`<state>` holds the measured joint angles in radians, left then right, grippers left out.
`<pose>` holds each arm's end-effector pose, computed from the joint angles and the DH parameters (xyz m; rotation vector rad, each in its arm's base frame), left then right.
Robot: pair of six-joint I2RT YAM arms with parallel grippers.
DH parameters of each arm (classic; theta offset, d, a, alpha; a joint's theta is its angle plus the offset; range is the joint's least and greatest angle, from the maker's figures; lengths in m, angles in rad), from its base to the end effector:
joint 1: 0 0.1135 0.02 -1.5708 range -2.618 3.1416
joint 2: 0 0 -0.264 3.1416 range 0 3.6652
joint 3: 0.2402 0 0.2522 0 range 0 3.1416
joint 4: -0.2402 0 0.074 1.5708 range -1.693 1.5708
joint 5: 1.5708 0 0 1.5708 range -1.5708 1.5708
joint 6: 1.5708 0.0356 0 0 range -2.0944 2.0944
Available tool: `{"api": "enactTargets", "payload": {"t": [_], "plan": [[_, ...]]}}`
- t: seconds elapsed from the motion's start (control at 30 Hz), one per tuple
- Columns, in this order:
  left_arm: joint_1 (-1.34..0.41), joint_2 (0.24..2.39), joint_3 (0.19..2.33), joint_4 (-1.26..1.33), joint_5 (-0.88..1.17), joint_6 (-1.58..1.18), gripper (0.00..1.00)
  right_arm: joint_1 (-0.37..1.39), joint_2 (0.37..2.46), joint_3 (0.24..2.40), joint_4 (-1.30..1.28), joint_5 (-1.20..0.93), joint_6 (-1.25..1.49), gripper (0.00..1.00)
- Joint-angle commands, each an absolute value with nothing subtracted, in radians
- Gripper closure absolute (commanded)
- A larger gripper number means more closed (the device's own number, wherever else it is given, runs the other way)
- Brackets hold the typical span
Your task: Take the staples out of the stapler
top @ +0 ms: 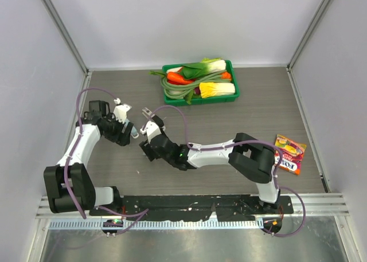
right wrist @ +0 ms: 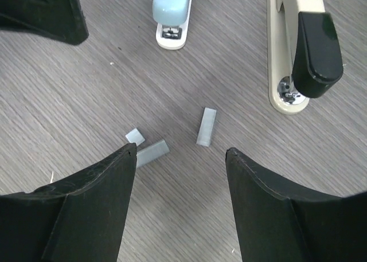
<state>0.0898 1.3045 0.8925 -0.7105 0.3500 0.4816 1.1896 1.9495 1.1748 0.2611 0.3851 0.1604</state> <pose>0.2457 0.0099 0.2283 0.6097 2.5332 -0.2744 0.1716 0.3921 0.1778 -0.8093 1.9077 0.4380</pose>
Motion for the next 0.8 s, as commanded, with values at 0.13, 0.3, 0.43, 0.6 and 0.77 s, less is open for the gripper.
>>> {"api": "enactTargets", "payload": {"t": [0.13,0.3,0.43,0.6,0.77], "plan": [[0.092,1.252,0.871,-0.690,0.345,0.505,0.24,1.184,2.009,1.238,0.281,0.440,0.152,0.31],[0.091,1.246,0.879,-0.696,0.350,0.505,0.24,1.184,2.034,1.246,0.276,0.426,0.147,0.32],[0.091,1.241,0.879,-0.701,0.353,0.503,0.24,1.181,2.045,1.253,0.279,0.428,0.143,0.34],[0.092,1.232,0.868,-0.699,0.351,0.508,0.24,1.170,2.060,1.253,0.281,0.416,0.156,0.38],[0.092,1.226,0.858,-0.699,0.350,0.515,0.24,1.163,2.071,1.247,0.290,0.410,0.167,0.45]]}}
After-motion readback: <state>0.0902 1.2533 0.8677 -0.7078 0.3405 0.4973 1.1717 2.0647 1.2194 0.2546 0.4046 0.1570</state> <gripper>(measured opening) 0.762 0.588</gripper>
